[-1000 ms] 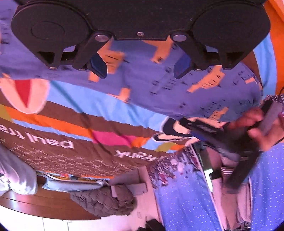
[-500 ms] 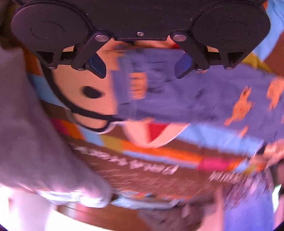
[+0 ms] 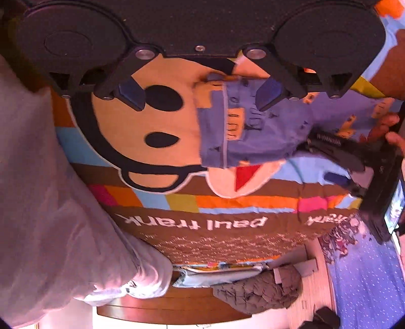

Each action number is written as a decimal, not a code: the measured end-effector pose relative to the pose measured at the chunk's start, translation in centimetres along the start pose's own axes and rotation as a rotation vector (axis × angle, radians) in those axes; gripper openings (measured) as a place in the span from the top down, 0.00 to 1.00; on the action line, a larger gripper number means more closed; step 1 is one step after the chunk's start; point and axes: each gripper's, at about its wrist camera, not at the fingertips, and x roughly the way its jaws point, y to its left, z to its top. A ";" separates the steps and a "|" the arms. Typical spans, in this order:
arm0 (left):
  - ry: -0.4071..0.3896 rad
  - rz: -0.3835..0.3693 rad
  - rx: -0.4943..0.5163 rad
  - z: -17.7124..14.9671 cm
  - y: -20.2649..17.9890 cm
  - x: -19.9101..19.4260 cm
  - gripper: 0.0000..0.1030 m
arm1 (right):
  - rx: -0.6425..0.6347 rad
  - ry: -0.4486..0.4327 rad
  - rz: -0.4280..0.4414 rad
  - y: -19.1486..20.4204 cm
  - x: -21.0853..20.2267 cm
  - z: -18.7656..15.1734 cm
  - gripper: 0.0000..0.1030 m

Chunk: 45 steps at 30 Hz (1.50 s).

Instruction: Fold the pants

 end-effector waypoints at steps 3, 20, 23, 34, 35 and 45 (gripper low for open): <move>-0.046 -0.067 -0.059 2.1 0.4 -1.4 0.13 | 0.144 0.034 0.111 -2.5 0.6 -0.4 0.08; -0.029 -0.237 0.243 7.4 -9.6 3.8 0.11 | 0.645 0.109 0.355 -6.6 1.9 -3.4 0.44; -0.003 -0.238 0.207 8.2 -9.2 2.7 0.16 | 0.680 0.146 0.404 -6.4 1.8 -3.6 0.44; 0.227 -0.426 0.092 11.3 -9.5 -0.1 0.16 | 0.721 0.096 0.390 -4.5 2.5 -3.9 0.45; 0.266 -0.434 0.057 11.6 -9.5 0.2 0.16 | 0.725 0.085 0.367 -4.2 2.5 -4.0 0.49; 0.492 -0.381 -0.063 13.2 -10.6 2.2 0.19 | 0.633 -0.005 0.171 -1.5 1.6 -3.9 0.84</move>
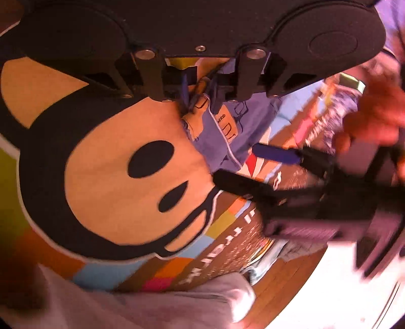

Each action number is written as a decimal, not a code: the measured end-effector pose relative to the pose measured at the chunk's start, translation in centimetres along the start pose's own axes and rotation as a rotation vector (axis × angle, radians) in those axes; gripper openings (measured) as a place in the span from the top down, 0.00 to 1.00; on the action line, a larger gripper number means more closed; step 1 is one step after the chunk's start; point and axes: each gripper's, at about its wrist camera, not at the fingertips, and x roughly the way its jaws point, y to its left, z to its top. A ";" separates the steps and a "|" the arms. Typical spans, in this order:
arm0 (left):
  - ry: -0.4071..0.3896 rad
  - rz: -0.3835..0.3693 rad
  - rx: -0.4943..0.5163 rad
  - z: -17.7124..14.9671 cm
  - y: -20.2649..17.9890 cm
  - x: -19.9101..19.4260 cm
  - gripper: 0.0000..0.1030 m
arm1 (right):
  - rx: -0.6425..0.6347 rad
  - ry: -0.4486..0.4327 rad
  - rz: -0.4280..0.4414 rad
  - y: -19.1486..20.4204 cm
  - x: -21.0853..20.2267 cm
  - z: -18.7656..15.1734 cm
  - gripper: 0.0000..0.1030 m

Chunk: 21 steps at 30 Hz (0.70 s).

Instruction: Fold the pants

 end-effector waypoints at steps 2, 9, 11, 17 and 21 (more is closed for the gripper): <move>0.025 0.006 -0.011 0.0 -0.1 0.0 0.19 | -0.132 -0.022 -0.004 1.9 -0.3 -0.6 0.85; 0.070 0.075 0.006 -0.2 -0.3 -0.6 0.23 | -0.613 -0.069 -0.045 8.8 -0.9 -4.0 0.85; 0.072 0.113 0.021 -0.2 -0.6 -0.6 0.24 | -0.680 -0.069 -0.059 9.5 -0.9 -4.8 0.85; 0.078 0.248 0.045 -0.4 -1.1 0.2 0.44 | -0.768 -0.058 -0.086 10.5 -0.8 -5.5 0.85; 0.083 0.270 0.040 -0.6 -1.2 0.3 0.80 | -0.790 -0.052 -0.101 11.2 -0.2 -5.7 0.85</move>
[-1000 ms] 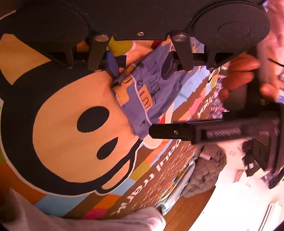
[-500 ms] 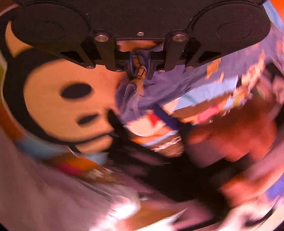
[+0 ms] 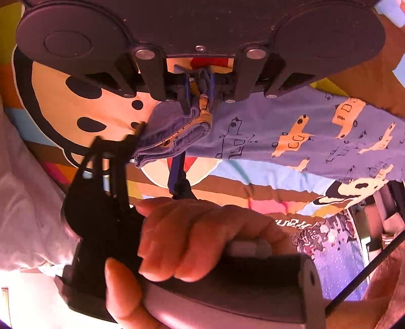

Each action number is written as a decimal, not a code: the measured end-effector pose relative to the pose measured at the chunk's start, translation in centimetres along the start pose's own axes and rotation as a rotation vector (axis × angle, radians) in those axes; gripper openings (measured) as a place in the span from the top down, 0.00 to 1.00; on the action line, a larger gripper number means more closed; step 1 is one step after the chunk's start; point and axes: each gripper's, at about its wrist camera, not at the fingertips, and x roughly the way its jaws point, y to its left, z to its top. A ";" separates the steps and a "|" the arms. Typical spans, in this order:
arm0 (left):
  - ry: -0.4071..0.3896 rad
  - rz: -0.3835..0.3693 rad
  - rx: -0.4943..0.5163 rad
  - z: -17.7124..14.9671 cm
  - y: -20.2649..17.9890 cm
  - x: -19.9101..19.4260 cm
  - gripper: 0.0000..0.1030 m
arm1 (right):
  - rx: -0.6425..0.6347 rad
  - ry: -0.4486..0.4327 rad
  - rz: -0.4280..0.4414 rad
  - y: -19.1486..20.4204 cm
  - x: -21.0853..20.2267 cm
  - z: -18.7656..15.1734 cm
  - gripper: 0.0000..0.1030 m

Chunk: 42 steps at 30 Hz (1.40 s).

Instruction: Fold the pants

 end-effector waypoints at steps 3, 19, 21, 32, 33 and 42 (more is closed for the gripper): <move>-0.033 -0.039 -0.035 -0.5 0.6 -0.8 0.89 | -0.017 -0.010 -0.011 0.3 -0.1 -0.1 0.85; -0.274 -0.342 -0.426 -11.2 15.4 -6.5 0.91 | -0.274 -0.171 0.000 7.9 -3.4 2.0 0.87; -0.309 -0.371 -0.476 -13.6 17.6 -6.4 0.91 | -0.300 -0.179 0.029 9.7 -3.6 2.4 0.87; -0.347 -0.469 -0.648 -23.3 27.8 -0.6 0.91 | -0.468 -0.142 0.165 19.2 -1.8 1.4 0.87; -0.352 -0.487 -0.649 -23.9 28.3 0.2 0.91 | -0.481 -0.134 0.170 19.8 -1.5 1.0 0.87; -0.457 -0.569 -0.660 -27.6 30.8 5.5 0.50 | -0.550 -0.099 0.145 21.3 0.0 0.1 0.71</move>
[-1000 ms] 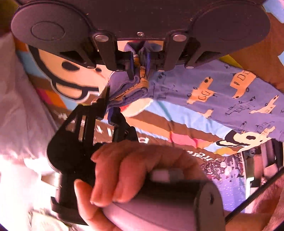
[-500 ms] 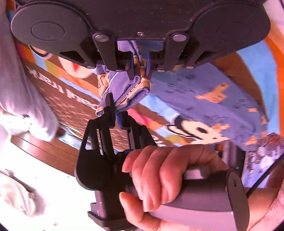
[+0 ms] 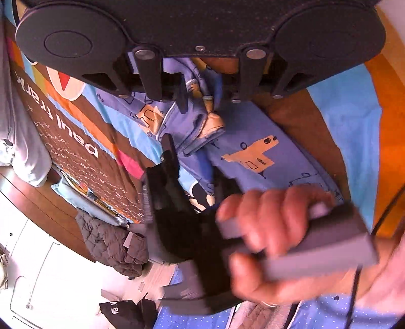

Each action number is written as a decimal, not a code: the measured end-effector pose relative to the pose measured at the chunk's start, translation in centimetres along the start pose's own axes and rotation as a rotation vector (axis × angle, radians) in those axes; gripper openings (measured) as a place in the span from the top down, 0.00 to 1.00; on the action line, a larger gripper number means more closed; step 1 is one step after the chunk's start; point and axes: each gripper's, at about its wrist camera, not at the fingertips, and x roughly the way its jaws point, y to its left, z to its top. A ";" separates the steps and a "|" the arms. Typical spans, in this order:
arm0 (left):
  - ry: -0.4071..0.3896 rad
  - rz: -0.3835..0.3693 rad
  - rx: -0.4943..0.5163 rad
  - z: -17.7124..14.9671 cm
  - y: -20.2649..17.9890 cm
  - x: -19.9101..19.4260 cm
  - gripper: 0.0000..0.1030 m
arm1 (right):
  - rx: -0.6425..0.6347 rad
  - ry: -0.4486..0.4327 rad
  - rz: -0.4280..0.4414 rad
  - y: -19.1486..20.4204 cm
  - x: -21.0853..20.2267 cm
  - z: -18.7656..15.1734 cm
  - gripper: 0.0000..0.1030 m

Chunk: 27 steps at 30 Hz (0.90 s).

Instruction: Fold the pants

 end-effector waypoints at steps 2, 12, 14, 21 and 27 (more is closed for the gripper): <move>-0.008 -0.021 0.003 -0.2 0.4 0.2 0.50 | -0.007 0.012 -0.009 0.0 0.3 0.0 0.62; 0.003 -0.031 -0.020 -0.3 0.6 0.7 0.83 | -0.031 0.026 -0.012 0.5 1.2 -0.1 0.77; 0.002 -0.012 -0.008 -0.4 0.2 0.7 0.85 | -0.035 0.024 -0.014 0.6 1.2 -0.2 0.79; -0.003 0.019 0.017 -0.4 -0.4 0.6 0.89 | -0.052 0.025 -0.031 0.9 1.1 -0.3 0.88; -0.009 0.016 0.038 -0.2 -0.7 -0.3 0.90 | -0.058 0.009 -0.081 1.2 0.5 0.1 0.89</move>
